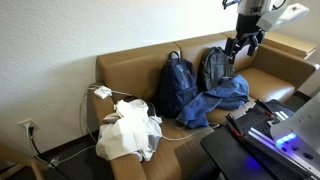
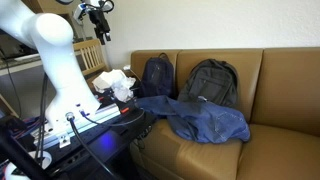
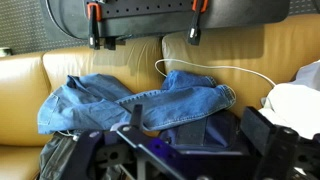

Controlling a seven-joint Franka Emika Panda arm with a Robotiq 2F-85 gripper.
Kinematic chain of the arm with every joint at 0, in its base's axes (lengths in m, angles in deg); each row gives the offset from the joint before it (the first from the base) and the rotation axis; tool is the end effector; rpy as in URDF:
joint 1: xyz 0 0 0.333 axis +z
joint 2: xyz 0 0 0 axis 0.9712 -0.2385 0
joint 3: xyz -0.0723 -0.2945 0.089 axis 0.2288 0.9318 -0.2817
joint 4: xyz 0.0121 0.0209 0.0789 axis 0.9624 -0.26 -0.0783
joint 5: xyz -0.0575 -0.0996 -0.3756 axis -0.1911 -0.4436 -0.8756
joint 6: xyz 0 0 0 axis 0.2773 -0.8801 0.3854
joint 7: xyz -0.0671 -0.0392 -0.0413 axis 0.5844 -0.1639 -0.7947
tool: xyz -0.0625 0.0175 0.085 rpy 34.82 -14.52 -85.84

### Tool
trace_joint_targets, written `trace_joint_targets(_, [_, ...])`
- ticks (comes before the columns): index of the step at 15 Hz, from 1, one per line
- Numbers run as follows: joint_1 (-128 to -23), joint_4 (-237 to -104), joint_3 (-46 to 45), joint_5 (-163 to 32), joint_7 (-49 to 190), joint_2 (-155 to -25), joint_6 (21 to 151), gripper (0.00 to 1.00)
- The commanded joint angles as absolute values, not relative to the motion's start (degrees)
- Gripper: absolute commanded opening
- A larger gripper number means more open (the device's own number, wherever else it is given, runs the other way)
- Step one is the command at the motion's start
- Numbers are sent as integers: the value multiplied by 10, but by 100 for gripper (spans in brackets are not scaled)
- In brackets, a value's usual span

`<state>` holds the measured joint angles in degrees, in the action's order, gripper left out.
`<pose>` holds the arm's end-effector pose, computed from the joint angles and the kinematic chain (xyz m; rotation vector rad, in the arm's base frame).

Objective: Put the blue jeans on the armrest of the sofa

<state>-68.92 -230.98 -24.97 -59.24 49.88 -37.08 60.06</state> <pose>0.2977 0.1530 0.4079 2.9270 -0.0885 -0.1165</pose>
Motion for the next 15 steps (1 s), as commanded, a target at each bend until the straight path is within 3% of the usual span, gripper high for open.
trace_joint_targets(1, [-682,-2309,-242,-597,495,-372,599,100])
trace_joint_targets(6, [-766,-2228,-109,-591,522,-395,564,100])
trace_joint_targets(12, [-881,-2192,3,-597,506,-542,666,100])
trace_joint_targets(14, [-894,-2142,47,-567,540,-619,640,100])
trace_joint_targets(15, [-886,-2201,21,-589,520,-537,657,100])
